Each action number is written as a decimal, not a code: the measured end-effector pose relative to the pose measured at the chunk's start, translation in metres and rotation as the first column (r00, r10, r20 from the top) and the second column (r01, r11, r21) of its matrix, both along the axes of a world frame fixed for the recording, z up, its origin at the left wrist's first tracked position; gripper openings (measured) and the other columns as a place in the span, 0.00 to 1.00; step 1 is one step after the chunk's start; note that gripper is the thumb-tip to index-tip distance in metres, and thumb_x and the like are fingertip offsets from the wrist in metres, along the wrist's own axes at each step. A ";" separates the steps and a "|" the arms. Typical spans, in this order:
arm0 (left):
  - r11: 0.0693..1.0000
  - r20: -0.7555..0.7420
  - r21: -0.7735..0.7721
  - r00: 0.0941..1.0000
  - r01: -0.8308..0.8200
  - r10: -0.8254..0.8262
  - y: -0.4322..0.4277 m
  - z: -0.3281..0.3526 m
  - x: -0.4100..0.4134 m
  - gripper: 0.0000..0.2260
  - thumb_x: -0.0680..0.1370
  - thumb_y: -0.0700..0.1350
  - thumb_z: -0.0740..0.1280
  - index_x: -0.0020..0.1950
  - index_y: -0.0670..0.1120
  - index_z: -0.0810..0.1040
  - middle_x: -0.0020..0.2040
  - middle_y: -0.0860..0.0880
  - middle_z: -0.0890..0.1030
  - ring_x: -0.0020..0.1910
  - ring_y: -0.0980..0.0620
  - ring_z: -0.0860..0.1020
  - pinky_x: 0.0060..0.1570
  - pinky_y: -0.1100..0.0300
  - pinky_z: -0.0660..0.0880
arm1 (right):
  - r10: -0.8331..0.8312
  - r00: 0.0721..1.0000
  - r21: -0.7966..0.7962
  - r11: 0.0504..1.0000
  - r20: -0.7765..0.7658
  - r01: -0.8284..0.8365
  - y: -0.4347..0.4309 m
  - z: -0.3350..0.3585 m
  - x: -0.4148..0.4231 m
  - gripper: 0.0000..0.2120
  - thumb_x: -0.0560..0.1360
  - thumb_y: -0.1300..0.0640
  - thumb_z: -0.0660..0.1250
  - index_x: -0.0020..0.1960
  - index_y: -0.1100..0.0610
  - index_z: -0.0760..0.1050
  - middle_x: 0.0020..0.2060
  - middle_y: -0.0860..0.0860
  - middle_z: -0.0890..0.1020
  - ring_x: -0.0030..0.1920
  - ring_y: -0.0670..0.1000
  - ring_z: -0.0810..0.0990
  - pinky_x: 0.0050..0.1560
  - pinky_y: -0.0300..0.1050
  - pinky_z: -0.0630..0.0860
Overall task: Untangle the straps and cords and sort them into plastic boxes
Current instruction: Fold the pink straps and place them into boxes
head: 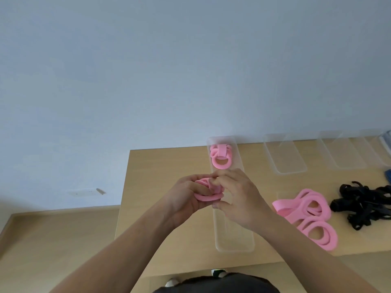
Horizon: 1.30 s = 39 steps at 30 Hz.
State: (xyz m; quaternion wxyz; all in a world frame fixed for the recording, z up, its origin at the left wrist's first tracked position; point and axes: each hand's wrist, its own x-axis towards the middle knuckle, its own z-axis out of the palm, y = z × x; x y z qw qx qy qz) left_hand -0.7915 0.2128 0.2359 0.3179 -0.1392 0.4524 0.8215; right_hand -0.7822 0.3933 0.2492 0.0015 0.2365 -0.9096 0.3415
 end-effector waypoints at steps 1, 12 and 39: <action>1.000 0.003 -0.010 1.000 0.005 -0.005 0.005 -0.002 -0.003 0.20 0.71 0.24 0.65 0.62 0.32 0.81 0.56 0.33 0.83 0.59 0.36 0.83 0.56 0.50 0.82 | 0.002 1.000 -0.005 1.000 0.007 -0.002 0.005 -0.004 -0.005 0.20 0.62 0.64 0.81 0.53 0.59 0.81 0.55 0.50 0.82 0.56 0.52 0.77 0.58 0.45 0.74; 0.788 -0.029 -0.615 0.999 -0.040 0.028 0.038 -0.039 -0.050 0.13 0.77 0.49 0.75 0.60 0.48 0.82 0.56 0.45 0.85 0.51 0.48 0.84 0.59 0.48 0.82 | -0.143 0.990 0.050 0.988 -0.003 0.143 0.050 -0.053 -0.074 0.21 0.60 0.63 0.82 0.51 0.56 0.80 0.45 0.51 0.83 0.44 0.55 0.80 0.43 0.43 0.73; 0.538 -0.100 -0.833 0.991 -0.129 0.084 0.058 -0.068 -0.069 0.08 0.79 0.47 0.73 0.57 0.50 0.81 0.52 0.53 0.83 0.44 0.52 0.82 0.42 0.58 0.77 | 0.027 0.999 0.254 0.967 0.026 -0.033 0.054 -0.080 -0.128 0.07 0.77 0.55 0.69 0.49 0.55 0.86 0.48 0.52 0.82 0.53 0.58 0.73 0.57 0.52 0.73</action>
